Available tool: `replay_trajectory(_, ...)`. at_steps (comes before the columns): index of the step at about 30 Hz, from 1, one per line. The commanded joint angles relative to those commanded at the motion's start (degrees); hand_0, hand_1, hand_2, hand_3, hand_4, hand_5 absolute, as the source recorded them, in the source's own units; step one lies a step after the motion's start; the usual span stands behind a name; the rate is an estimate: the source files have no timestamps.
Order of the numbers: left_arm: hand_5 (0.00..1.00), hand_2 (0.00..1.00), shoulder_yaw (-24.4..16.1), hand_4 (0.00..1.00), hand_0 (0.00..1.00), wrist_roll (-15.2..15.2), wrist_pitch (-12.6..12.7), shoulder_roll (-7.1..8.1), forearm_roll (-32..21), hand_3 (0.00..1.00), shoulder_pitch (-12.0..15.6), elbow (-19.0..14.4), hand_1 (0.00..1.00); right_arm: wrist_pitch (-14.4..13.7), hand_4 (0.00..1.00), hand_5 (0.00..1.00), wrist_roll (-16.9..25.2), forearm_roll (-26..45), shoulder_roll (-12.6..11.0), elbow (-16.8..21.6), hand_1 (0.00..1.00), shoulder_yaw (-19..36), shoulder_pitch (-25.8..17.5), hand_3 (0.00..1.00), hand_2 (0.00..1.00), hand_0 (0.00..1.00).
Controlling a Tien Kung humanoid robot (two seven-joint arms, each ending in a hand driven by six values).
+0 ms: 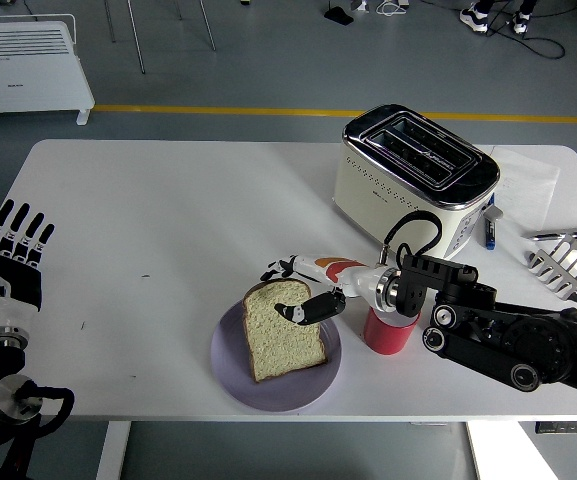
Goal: Push plate across desktop,pick up the break from the machine,place the break in the plate
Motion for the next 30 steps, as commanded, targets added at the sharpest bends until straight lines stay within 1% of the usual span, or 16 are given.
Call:
replay_trajectory(1, 0.998, 0.802, 0.1, 0.569, 0.733, 0.0, 0.0, 0.0, 0.0, 0.766, 0.0, 0.0, 0.757, -1.3, 0.628, 0.421, 0.8, 0.3, 0.1, 0.1, 0.884, 0.2, 0.0, 0.893, 0.955, 0.911)
replay_trajectory(2, 0.998, 0.802, 0.1, 0.57, 0.733, 0.0, 0.0, 0.0, 0.0, 0.764, 0.0, 0.0, 0.757, -2.8, 0.676, 0.452, 1.5, 0.6, 0.2, 0.1, 0.888, 0.4, 0.0, 0.932, 0.948, 0.927)
replay_trajectory(4, 0.998, 0.802, 0.1, 0.57, 0.733, 0.0, 0.0, 0.0, 0.1, 0.764, -0.2, 0.0, 0.757, -5.3, 0.676, 0.452, 3.0, 1.2, 0.1, 0.5, 0.888, 1.0, 0.0, 0.932, 0.948, 0.927)
replay_trajectory(7, 0.998, 0.802, 0.0, 0.57, 0.733, 0.0, 0.0, 0.0, 0.2, 0.764, -0.4, 0.1, 0.757, -6.5, 0.676, 0.452, 3.7, 1.6, -0.2, 1.3, 0.888, 1.9, -0.1, 0.932, 0.948, 0.927)
replay_trajectory(8, 0.998, 0.801, -0.1, 0.567, 0.733, 0.0, 0.0, 0.0, 0.2, 0.763, -0.6, 0.1, 0.758, -7.0, 0.674, 0.452, 3.9, 1.3, -0.6, 2.3, 0.87, 2.9, -0.4, 0.903, 0.906, 0.916)
replay_trajectory(9, 0.998, 0.801, -0.1, 0.567, 0.733, 0.0, 0.0, 0.0, 0.2, 0.763, -0.6, 0.1, 0.758, -7.2, 0.674, 0.452, 4.0, 1.3, -0.7, 2.6, 0.87, 3.1, -0.5, 0.903, 0.906, 0.916)
replay_trajectory(12, 0.998, 0.801, -0.1, 0.567, 0.733, 0.0, 0.0, 0.0, 0.3, 0.763, -0.6, 0.1, 0.758, -8.0, 0.674, 0.452, 4.9, 1.3, -2.4, 5.9, 0.87, 7.4, -2.4, 0.903, 0.906, 0.916)
replay_trajectory(13, 0.998, 0.801, -0.2, 0.567, 0.733, 0.0, 0.0, 0.0, 0.3, 0.763, -0.6, 0.0, 0.758, -8.1, 0.674, 0.452, 5.3, 1.8, -2.8, 7.1, 0.87, 9.0, -3.1, 0.903, 0.906, 0.916)
replay_trajectory(14, 0.998, 0.802, -0.2, 0.567, 0.736, 0.0, 0.0, 0.0, 0.4, 0.763, -0.6, 0.0, 0.758, -8.2, 0.619, 0.421, 5.8, 2.6, -3.3, 8.2, 0.827, 10.5, -3.9, 0.839, 0.847, 0.874)
replay_trajectory(19, 0.998, 0.802, -0.3, 0.567, 0.736, 0.0, 0.1, 0.0, 0.5, 0.763, -0.6, -0.2, 0.758, -8.3, 0.619, 0.421, 8.3, 10.4, -5.0, 15.0, 0.827, 20.1, -8.9, 0.839, 0.847, 0.874)
replay_trajectory(20, 0.998, 0.801, -0.3, 0.569, 0.737, 0.0, 0.1, 0.0, 0.5, 0.765, -0.6, -0.2, 0.758, -7.8, 0.574, 0.394, 9.2, 13.0, -5.6, 17.1, 0.798, 22.6, -10.7, 0.803, 0.806, 0.842)
replay_trajectory(23, 0.998, 0.801, -0.1, 0.569, 0.737, 0.1, 0.2, 0.0, 0.6, 0.765, -0.5, -0.5, 0.758, -6.5, 0.574, 0.394, 10.4, 20.2, -6.4, 21.5, 0.798, 29.6, -14.6, 0.803, 0.806, 0.842)
replay_trajectory(24, 0.998, 0.801, -0.1, 0.569, 0.737, 0.1, 0.2, 0.0, 0.6, 0.765, -0.5, -0.6, 0.758, -6.3, 0.574, 0.394, 10.6, 22.3, -6.5, 22.1, 0.798, 31.6, -15.3, 0.803, 0.806, 0.842)
replay_trajectory(25, 0.998, 0.801, 0.0, 0.569, 0.737, 0.2, 0.2, 0.0, 0.6, 0.765, -0.3, -0.8, 0.758, -5.1, 0.574, 0.394, 11.4, 25.0, -6.8, 23.8, 0.798, 34.2, -17.7, 0.803, 0.806, 0.842)
replay_trajectory(26, 0.998, 0.801, 0.0, 0.568, 0.737, 0.2, 0.2, 0.0, 0.7, 0.764, -0.3, -0.8, 0.758, -4.8, 0.58, 0.427, 11.6, 27.2, -6.9, 24.3, 0.792, 36.5, -18.9, 0.793, 0.803, 0.843)
replay_trajectory(30, 0.998, 0.801, 0.0, 0.568, 0.737, 0.6, 0.0, 0.0, 0.9, 0.764, -0.2, -1.2, 0.758, -4.6, 0.58, 0.427, 12.3, 36.7, -6.8, 25.1, 0.792, 46.1, -23.5, 0.793, 0.803, 0.843)
